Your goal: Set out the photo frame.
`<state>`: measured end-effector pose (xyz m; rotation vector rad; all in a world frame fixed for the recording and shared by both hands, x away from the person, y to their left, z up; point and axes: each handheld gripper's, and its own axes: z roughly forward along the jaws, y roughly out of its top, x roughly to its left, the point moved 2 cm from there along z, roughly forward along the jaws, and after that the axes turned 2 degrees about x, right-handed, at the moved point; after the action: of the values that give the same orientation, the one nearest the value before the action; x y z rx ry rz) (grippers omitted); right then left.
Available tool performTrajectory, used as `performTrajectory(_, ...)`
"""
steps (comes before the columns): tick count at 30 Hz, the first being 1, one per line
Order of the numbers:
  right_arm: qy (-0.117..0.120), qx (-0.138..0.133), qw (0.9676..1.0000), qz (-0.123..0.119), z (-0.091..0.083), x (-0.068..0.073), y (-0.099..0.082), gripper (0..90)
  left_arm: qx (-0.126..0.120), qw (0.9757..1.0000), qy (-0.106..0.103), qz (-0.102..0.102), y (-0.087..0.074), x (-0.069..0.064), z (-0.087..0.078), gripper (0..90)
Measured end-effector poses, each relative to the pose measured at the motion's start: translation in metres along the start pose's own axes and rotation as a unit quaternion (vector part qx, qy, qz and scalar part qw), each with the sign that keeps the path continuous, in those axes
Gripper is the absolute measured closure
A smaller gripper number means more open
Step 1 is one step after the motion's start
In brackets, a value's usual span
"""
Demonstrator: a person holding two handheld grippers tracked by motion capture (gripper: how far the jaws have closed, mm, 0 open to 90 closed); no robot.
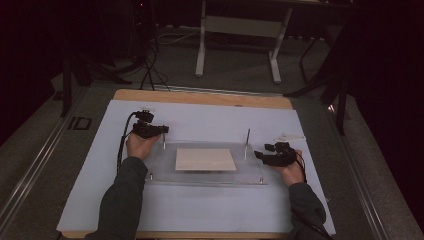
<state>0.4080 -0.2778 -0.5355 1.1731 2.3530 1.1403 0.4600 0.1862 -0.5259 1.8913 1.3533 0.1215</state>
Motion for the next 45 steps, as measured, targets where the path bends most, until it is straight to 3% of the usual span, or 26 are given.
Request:
performTrajectory(9,0.000,0.008,0.9999,-0.014,0.001,0.000,-0.009,27.3,0.002,1.0000,0.000,-0.002,0.001,0.000,0.001,84.9)
performTrajectory(12,0.008,0.006,0.9998,-0.019,0.001,0.002,-0.009,26.6,0.002,1.0000,0.001,-0.002,0.001,0.000,0.001,84.9)
performTrajectory(15,0.031,0.000,0.9986,-0.043,0.002,0.009,-0.008,27.9,0.002,1.0000,-0.001,-0.003,0.001,0.001,0.001,84.9)
performTrajectory(19,0.038,-0.009,0.9976,-0.058,0.003,0.013,-0.008,28.2,0.003,1.0000,-0.001,-0.005,0.001,0.001,0.001,84.8)
performTrajectory(24,0.054,-0.025,0.9948,-0.083,0.001,0.020,-0.006,28.2,0.001,1.0000,-0.002,-0.009,0.001,0.001,0.002,84.8)
performTrajectory(36,0.050,-0.054,0.9906,-0.115,-0.002,0.030,0.000,31.1,0.001,0.9999,-0.004,-0.016,0.001,0.003,0.003,84.6)
performTrajectory(39,0.050,-0.067,0.9867,-0.140,-0.004,0.034,0.000,37.7,0.001,0.9999,-0.004,-0.016,0.001,0.003,0.003,84.6)
performTrajectory(45,0.053,-0.077,0.9840,-0.152,-0.004,0.036,0.000,38.2,0.001,0.9998,-0.007,-0.017,0.001,0.003,0.003,84.4)
